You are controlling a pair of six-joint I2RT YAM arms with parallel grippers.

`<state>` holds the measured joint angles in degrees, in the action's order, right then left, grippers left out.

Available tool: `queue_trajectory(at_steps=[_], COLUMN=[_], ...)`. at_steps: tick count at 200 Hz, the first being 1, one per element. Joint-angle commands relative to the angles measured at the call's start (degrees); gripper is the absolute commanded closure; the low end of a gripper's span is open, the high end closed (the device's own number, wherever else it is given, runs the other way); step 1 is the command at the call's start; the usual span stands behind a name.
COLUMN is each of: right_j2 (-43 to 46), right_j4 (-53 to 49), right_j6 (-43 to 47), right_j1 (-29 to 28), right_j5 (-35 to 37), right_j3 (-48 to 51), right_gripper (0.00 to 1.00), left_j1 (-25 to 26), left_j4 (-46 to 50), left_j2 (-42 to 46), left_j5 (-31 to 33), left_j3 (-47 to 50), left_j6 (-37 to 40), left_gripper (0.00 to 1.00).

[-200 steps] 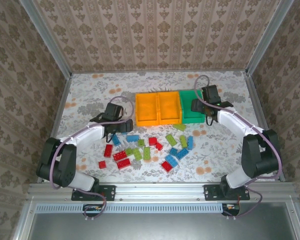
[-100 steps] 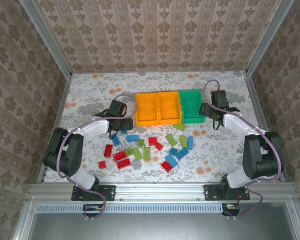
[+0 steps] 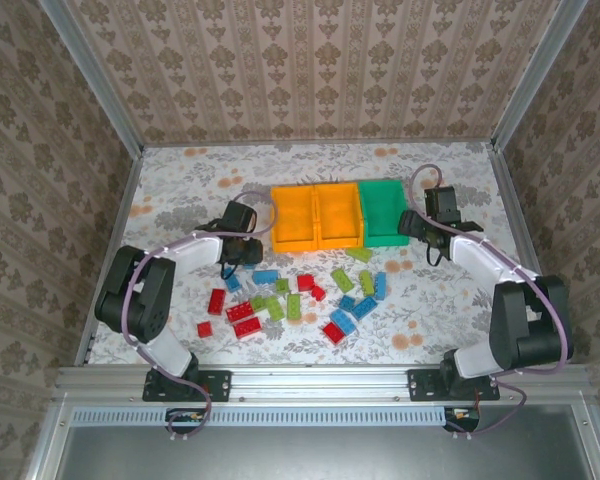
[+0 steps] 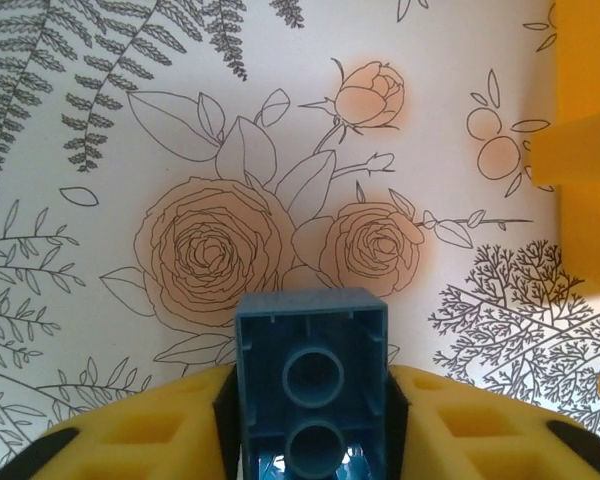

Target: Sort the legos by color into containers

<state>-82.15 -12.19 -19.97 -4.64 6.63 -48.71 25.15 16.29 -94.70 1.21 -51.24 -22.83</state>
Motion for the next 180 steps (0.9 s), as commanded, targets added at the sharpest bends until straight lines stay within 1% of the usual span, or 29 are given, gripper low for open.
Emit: queue_trajectory(at_steps=[1, 24, 55, 67, 100, 104, 120, 148, 180], right_j2=[2.0, 2.1, 2.1, 4.0, 4.1, 4.0, 3.8, 3.5, 3.1], right_j4=[-1.2, -2.0, -3.4, -3.6, -6.4, -6.8, -8.2, -10.7, -13.3], right_j6=[0.4, 0.9, 1.7, 2.4, 5.8, 5.9, 5.5, 3.9, 3.4], right_j1=[0.2, 0.1, -2.3, -4.4, -11.6, -12.4, -14.7, -16.9, -20.9], right_j5=[-3.3, -5.6, -5.8, -5.5, -5.0, -4.9, -4.7, -4.6, -5.1], right_j3=[1.5, 1.9, 1.6, 1.5, 0.3, 0.2, 0.1, 0.3, 0.6], right_gripper=[0.18, 0.18, 0.18, 0.18, 0.22, 0.23, 0.26, 0.30, 0.34], left_j1=[0.4, 0.4, 0.4, 0.4, 0.6, 2.5, 4.1, 7.4, 8.7], left_j4=[0.4, 0.9, 1.8, 2.5, 4.1, 4.2, 3.9, 2.9, 1.9], left_j2=[-0.6, 0.8, 3.8, 4.8, 8.0, 8.4, 9.8, 10.2, 6.6], left_j5=[-1.0, -0.4, 0.6, 1.0, 1.7, 1.9, 2.2, 1.7, -0.2], left_j3=[-1.8, -1.9, -2.1, -2.5, -5.2, -5.6, -7.4, -10.6, -14.2], left_j6=[0.0, 0.3, 0.6, 0.8, 1.5, 1.6, 2.5, 3.9, 4.7], left_gripper=[0.65, 0.72, 0.73, 0.73, 0.74, 0.74, 0.74, 0.74, 0.74])
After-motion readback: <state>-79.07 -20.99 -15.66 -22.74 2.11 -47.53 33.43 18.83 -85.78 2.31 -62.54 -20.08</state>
